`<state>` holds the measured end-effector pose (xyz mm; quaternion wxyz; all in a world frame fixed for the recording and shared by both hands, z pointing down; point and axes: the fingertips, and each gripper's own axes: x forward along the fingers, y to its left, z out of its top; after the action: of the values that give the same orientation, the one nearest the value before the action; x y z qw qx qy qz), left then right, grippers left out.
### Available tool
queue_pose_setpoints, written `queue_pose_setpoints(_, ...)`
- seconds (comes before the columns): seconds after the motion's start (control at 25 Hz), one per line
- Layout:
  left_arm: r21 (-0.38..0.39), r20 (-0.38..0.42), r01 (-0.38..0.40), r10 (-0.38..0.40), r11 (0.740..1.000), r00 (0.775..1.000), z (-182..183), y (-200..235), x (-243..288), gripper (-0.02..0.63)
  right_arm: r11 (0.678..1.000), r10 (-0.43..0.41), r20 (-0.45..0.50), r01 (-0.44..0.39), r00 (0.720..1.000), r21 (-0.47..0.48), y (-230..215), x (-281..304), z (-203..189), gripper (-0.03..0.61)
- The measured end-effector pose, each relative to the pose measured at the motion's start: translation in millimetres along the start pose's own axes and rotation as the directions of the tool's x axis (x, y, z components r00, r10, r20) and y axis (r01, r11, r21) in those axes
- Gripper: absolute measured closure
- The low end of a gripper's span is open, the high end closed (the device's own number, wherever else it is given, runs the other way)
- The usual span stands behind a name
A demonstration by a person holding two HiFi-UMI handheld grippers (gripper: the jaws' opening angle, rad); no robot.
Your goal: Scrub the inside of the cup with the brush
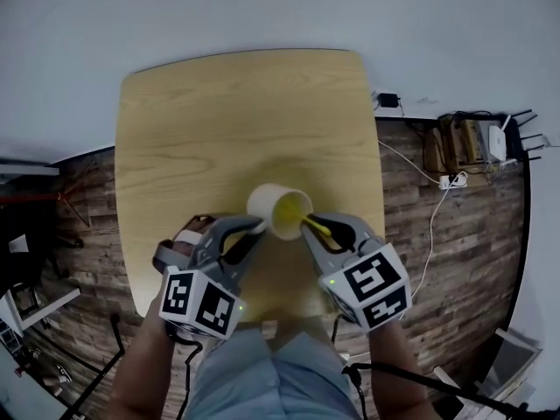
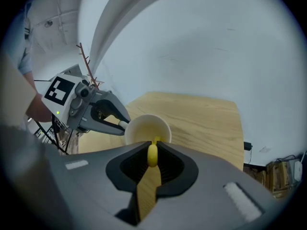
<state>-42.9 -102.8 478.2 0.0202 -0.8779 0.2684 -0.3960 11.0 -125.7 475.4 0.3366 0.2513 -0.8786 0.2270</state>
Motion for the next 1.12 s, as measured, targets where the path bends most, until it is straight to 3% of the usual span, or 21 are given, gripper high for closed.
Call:
queue_pose_setpoints(0.2,0.059,-0.024,-0.011,0.013,0.998,1.000,2.1,-0.5,0.8,0.538,0.996,0.047,-0.040,-0.043,0.998,0.076,7.3,-3.1,-10.9,0.539)
queue_pose_setpoints(0.48,0.141,-0.053,0.004,0.003,0.990,0.999,2.8,-4.5,4.3,0.538,0.977,0.138,0.020,-0.139,0.990,0.162,25.9,-4.4,2.1,0.540)
queue_pose_setpoints(0.8,0.191,-0.076,0.028,-0.014,0.981,0.997,8.2,-9.4,4.8,0.538,0.987,0.044,0.135,-0.064,0.990,0.148,4.5,-16.2,38.9,0.540)
queue_pose_setpoints(1.12,0.159,-0.063,0.032,-0.022,0.987,0.998,8.9,-6.5,5.4,0.538,0.982,-0.049,0.172,0.016,0.984,0.189,-16.3,-23.2,30.7,0.538)
